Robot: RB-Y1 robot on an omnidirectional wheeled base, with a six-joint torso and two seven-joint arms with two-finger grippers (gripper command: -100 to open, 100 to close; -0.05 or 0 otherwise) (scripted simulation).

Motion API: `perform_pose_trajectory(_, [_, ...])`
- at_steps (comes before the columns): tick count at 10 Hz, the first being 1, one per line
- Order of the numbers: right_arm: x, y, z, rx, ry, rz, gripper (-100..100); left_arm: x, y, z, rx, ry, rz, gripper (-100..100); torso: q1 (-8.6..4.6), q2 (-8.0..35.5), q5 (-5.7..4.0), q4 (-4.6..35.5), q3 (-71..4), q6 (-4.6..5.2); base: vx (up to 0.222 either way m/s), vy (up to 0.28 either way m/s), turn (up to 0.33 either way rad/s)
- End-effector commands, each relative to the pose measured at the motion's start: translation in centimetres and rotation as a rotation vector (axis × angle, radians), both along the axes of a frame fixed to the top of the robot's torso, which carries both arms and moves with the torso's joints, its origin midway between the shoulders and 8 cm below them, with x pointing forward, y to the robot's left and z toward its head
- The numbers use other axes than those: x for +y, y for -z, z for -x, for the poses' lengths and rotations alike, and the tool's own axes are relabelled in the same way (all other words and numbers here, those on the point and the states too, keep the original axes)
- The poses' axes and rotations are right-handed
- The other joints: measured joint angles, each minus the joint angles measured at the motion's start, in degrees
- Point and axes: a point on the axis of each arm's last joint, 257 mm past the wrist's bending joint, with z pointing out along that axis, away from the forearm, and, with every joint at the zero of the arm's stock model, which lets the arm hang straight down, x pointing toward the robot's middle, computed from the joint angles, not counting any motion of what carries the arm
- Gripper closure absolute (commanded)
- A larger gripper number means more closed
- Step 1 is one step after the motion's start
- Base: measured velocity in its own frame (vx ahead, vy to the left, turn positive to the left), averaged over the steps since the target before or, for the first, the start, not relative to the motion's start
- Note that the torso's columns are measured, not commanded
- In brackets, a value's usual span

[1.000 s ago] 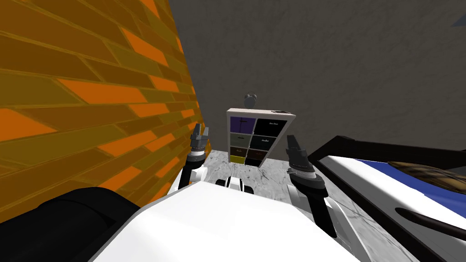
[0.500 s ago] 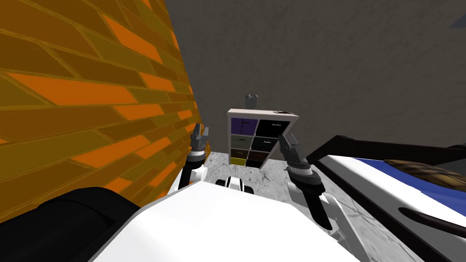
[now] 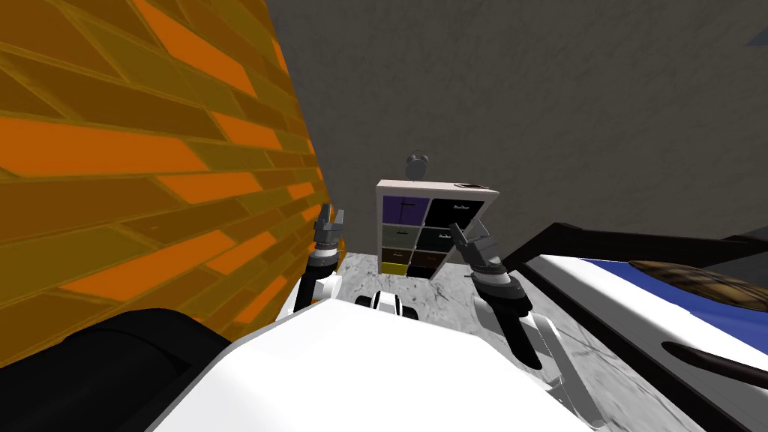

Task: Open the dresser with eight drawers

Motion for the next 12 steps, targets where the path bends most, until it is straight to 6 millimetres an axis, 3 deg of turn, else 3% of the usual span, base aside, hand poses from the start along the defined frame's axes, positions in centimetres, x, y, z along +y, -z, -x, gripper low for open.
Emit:
perform_pose_trajectory(1, [0.3, 0.4, -0.6, -0.018, 0.055, 0.092, -100, 0.0, 0.0, 0.0, 0.0, 0.0, 0.0, 0, 0.02, -0.04, -0.01, -0.01, -0.02, 0.01, 0.053, 0.076, -0.036])
perform_pose_trajectory(12, [0.3, 3.2, -4.4, -0.108, 0.331, 0.556, -100, 0.0, 0.0, 0.0, 0.0, 0.0, 0.0, 0, 0.1, -0.13, 0.02, -0.04, -0.08, 0.01, 0.057, 0.082, -0.061])
